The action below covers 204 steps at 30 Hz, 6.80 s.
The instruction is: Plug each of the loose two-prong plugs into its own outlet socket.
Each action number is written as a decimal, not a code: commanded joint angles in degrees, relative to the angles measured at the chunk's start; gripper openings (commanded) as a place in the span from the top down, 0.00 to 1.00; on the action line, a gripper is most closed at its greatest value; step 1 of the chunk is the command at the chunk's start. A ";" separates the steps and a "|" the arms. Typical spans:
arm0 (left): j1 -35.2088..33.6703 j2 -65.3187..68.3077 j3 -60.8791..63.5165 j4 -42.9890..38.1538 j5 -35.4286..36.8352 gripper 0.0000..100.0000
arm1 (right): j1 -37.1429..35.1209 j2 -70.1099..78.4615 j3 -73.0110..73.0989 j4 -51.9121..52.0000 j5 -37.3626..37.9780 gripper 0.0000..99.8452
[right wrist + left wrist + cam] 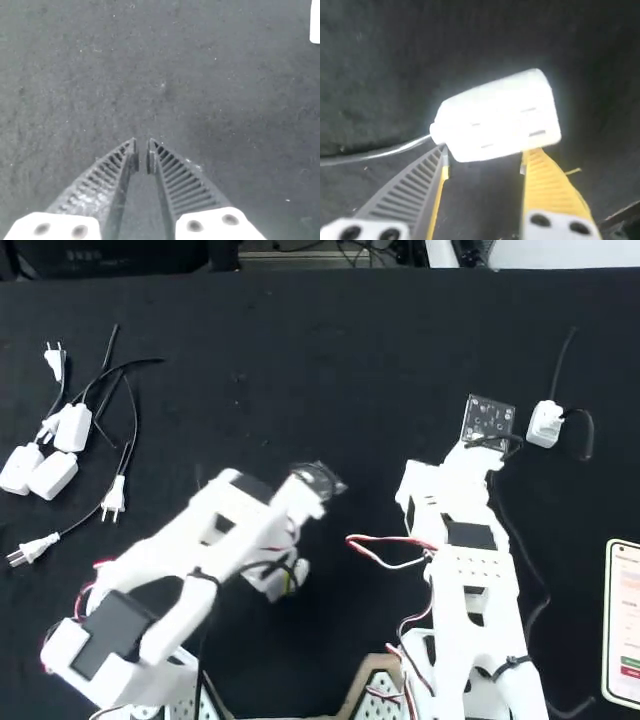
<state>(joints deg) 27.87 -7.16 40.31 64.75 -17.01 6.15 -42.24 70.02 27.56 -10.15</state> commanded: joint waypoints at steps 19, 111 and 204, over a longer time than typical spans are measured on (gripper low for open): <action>-15.96 0.09 -17.36 5.27 -0.44 0.77 | -1.41 -2.15 -0.84 -2.64 -0.62 0.97; -45.14 -8.00 12.18 -17.23 12.04 0.77 | -38.59 8.75 -4.09 18.37 50.90 0.76; -76.97 -5.54 -15.78 0.70 -46.59 0.77 | -34.11 7.43 -3.82 7.91 23.91 0.78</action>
<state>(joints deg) -48.79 -13.67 27.91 65.36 -60.79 -29.36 -32.84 66.42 36.79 14.02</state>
